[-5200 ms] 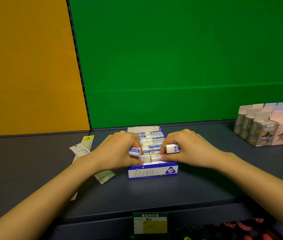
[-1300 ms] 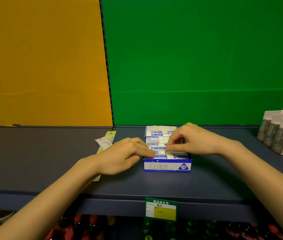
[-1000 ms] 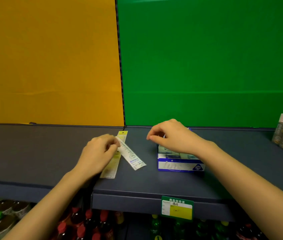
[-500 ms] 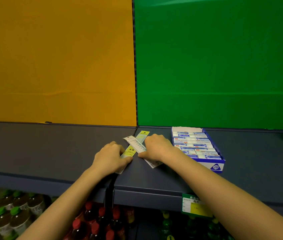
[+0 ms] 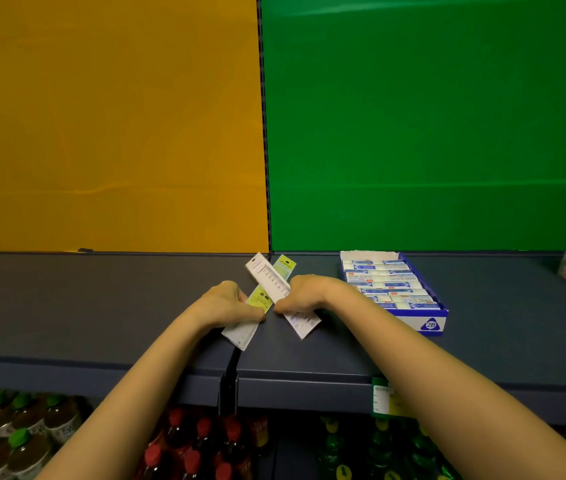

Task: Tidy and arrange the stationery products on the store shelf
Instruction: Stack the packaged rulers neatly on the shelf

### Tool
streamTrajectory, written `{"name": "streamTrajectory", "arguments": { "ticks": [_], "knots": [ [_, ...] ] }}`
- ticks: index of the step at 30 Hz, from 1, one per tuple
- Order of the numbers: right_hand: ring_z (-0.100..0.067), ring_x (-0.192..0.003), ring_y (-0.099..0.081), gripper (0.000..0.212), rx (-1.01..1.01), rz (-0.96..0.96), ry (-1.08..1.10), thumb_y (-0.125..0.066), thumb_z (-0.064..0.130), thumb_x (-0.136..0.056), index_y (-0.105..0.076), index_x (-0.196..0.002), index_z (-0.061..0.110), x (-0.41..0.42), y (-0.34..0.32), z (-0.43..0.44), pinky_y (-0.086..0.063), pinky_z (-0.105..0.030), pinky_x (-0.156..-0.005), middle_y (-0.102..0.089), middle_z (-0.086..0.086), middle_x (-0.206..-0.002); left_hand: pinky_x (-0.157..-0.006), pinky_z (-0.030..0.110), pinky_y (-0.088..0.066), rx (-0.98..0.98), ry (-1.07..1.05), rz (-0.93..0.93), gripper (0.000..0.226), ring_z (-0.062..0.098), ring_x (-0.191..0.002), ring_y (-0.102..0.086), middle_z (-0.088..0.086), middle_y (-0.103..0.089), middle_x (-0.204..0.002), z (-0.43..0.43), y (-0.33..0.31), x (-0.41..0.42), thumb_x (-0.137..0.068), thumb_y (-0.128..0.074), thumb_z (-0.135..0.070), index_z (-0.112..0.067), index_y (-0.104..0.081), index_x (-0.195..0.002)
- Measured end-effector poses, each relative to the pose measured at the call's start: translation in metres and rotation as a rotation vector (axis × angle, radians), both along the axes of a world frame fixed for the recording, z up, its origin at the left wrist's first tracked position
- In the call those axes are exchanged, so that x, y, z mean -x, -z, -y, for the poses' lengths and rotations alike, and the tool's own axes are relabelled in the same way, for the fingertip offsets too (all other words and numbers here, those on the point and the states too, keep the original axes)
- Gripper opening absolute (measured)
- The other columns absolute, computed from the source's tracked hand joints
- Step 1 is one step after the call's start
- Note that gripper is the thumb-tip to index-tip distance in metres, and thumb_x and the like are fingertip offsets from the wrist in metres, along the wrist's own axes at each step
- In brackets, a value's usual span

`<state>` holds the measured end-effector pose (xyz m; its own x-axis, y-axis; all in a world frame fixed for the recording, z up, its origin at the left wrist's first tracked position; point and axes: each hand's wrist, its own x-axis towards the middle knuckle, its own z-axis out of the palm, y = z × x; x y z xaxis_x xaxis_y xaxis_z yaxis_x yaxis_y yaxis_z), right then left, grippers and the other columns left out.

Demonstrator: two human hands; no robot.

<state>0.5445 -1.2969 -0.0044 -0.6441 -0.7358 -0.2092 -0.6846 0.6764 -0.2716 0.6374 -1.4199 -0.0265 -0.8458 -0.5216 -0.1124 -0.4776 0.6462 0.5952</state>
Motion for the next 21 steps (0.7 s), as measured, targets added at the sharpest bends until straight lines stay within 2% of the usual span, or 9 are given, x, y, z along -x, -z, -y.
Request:
{"name": "streamTrajectory", "arguments": {
  "ticks": [3,5,8,10,12,14,17,19,21],
  "knots": [
    [-0.032,-0.108,-0.056,0.047,0.093,-0.074,0.064,-0.043,0.037,-0.092,-0.045,-0.128,0.006,-0.004,0.009,-0.002,-0.046,-0.036,-0.085,-0.056,-0.017,-0.127,-0.059,0.025,-0.039,0.100,0.042,0.026,0.023,0.018,-0.072,-0.055,0.003,-0.059,-0.079,-0.004,0.001,0.000,-0.079,-0.062,-0.035,-0.013,-0.055,-0.081],
    [-0.036,-0.113,-0.054,0.044,0.207,-0.061,0.092,-0.038,0.035,-0.095,-0.043,-0.126,0.004,-0.010,0.009,-0.010,-0.045,-0.038,-0.088,-0.053,-0.019,-0.129,-0.060,0.027,-0.039,0.166,0.088,0.012,0.023,0.021,-0.075,-0.055,0.007,-0.059,-0.085,-0.007,-0.002,-0.003,-0.085,-0.057,-0.034,-0.011,-0.056,-0.085],
    [-0.035,-0.114,-0.054,0.042,0.485,0.005,0.137,-0.038,0.033,-0.095,-0.045,-0.123,0.003,-0.014,-0.002,-0.037,-0.044,-0.038,-0.091,-0.053,-0.020,-0.129,-0.068,0.030,-0.044,0.242,0.114,-0.175,0.021,0.024,-0.087,-0.059,0.006,-0.061,-0.096,-0.014,-0.016,-0.013,-0.091,-0.053,-0.027,-0.011,-0.060,-0.101],
    [-0.033,-0.112,-0.055,0.040,0.665,0.048,0.188,-0.040,0.033,-0.095,-0.047,-0.122,0.004,-0.014,-0.010,-0.064,-0.044,-0.034,-0.086,-0.056,-0.017,-0.126,-0.065,0.030,-0.041,0.107,0.130,-0.398,0.011,0.022,-0.083,-0.058,0.004,-0.061,-0.092,-0.027,-0.031,-0.018,-0.092,-0.051,-0.021,-0.015,-0.059,-0.097],
    [-0.030,-0.109,-0.059,0.038,0.840,0.152,0.261,-0.042,0.032,-0.095,-0.048,-0.122,0.006,-0.010,-0.015,-0.095,-0.046,-0.034,-0.088,-0.059,-0.013,-0.122,-0.055,0.025,-0.038,-0.176,0.133,-0.539,0.010,0.015,-0.069,-0.055,0.002,-0.060,-0.081,-0.049,-0.045,-0.016,-0.094,-0.047,-0.017,-0.018,-0.056,-0.091],
    [-0.023,-0.097,-0.062,0.032,1.023,0.288,0.356,-0.044,0.029,-0.096,-0.051,-0.118,0.007,-0.004,-0.017,-0.129,-0.050,-0.035,-0.088,-0.063,-0.009,-0.113,-0.052,0.021,-0.035,-0.417,0.125,-0.585,0.013,0.010,-0.063,-0.052,0.000,-0.060,-0.078,-0.078,-0.055,-0.006,-0.095,-0.045,-0.016,-0.019,-0.057,-0.091],
    [-0.008,-0.072,-0.057,0.021,1.200,0.388,0.491,-0.043,0.024,-0.097,-0.051,-0.112,0.012,0.004,-0.014,-0.181,-0.046,-0.023,-0.064,-0.061,0.002,-0.087,-0.049,0.018,-0.039,-0.586,0.125,-0.599,0.014,0.008,-0.056,-0.055,0.001,-0.060,-0.077,-0.125,-0.060,0.011,-0.094,-0.046,-0.018,-0.018,-0.057,-0.086],
    [-0.007,-0.070,-0.054,0.020,1.222,0.368,0.572,-0.043,0.025,-0.097,-0.050,-0.112,0.014,0.008,-0.009,-0.219,-0.043,-0.022,-0.062,-0.057,0.004,-0.082,-0.046,0.016,-0.042,-0.648,0.150,-0.599,0.014,0.006,-0.054,-0.058,0.000,-0.061,-0.075,-0.155,-0.057,0.024,-0.093,-0.045,-0.017,-0.018,-0.057,-0.085],
    [-0.010,-0.071,-0.054,0.019,1.218,0.346,0.641,-0.043,0.025,-0.096,-0.051,-0.109,0.014,0.010,-0.004,-0.259,-0.043,-0.024,-0.064,-0.058,0.002,-0.082,-0.051,0.022,-0.041,-0.684,0.186,-0.578,0.016,0.011,-0.061,-0.056,0.002,-0.060,-0.077,-0.188,-0.054,0.036,-0.093,-0.043,-0.016,-0.017,-0.056,-0.083]
  ]
}}
